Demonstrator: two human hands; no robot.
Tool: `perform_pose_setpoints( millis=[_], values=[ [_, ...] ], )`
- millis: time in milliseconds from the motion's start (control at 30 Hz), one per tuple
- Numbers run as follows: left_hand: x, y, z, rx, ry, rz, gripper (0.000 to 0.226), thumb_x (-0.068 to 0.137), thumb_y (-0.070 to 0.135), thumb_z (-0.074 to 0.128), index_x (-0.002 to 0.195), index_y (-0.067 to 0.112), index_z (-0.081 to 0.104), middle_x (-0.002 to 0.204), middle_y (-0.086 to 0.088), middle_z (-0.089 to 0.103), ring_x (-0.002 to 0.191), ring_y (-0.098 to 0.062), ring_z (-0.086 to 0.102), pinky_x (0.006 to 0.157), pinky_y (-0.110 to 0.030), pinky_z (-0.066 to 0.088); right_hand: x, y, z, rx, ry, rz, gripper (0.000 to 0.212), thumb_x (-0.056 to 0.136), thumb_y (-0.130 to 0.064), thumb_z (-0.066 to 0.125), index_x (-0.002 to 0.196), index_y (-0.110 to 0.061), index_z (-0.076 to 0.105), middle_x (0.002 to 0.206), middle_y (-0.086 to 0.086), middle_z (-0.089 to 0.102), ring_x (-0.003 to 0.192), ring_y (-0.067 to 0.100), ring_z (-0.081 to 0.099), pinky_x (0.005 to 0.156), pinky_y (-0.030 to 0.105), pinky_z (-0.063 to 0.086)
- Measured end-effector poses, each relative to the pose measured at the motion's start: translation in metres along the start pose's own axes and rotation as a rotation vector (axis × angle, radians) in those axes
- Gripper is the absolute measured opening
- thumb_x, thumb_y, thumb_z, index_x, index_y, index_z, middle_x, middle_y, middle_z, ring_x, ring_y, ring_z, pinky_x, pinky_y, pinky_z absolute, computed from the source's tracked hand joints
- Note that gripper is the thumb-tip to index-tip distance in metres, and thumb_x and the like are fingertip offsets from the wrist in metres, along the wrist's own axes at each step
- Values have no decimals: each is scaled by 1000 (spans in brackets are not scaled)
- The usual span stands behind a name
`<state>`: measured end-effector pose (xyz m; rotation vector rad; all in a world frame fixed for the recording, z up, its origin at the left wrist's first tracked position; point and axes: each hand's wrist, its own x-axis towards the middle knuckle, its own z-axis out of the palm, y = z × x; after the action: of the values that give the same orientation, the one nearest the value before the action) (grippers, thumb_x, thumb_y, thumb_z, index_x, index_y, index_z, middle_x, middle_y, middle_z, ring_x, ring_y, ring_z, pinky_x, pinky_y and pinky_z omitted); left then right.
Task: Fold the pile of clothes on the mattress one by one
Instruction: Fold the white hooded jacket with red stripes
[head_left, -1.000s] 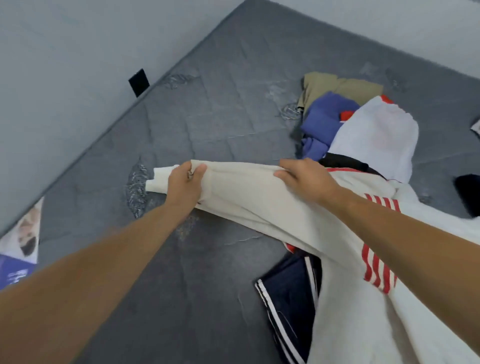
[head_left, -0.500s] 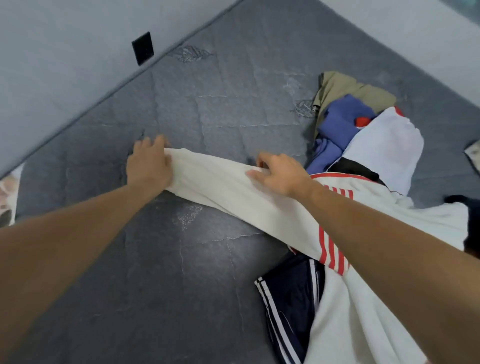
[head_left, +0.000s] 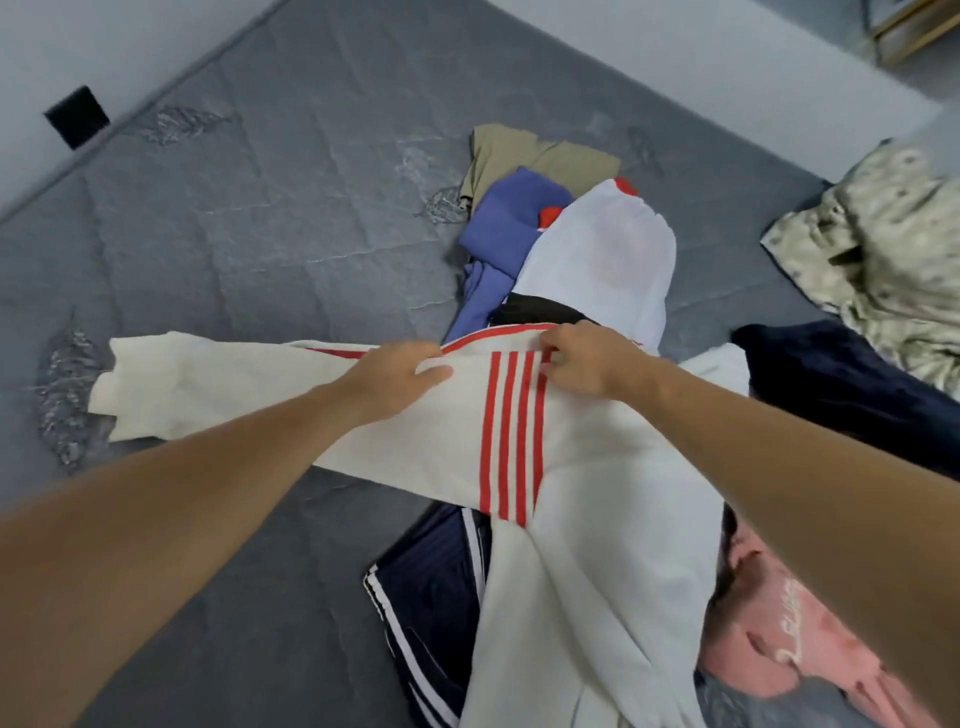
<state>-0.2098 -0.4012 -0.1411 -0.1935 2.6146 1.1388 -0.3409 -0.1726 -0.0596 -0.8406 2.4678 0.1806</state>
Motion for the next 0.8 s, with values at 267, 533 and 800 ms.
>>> perform_pose_setpoints(
  millis=[267,533,800],
  values=[
    [21,1,-12,303,471,-70,10,105,21,51,103,12,56,101,-15,61,102,-39,50,85,-48,38,26,11,2,115,442,-78,21,108,-28,47,103,-15,62,104,7,67,96,29,60,85,42,47],
    [-32,88,88,266,180,490,49,107,39,41,153,25,46,158,-2,42,146,-23,37,119,-40,31,-97,11,100,308,782,71,40,95,-14,55,136,-10,56,142,11,50,125,30,49,102,41,42],
    [-45,94,129,354,49,318,59,108,47,30,164,31,22,172,-4,17,159,-25,12,129,-49,16,-175,-24,174,431,675,125,50,106,-16,48,155,-12,43,168,9,28,158,25,19,128,49,18]
  ],
)
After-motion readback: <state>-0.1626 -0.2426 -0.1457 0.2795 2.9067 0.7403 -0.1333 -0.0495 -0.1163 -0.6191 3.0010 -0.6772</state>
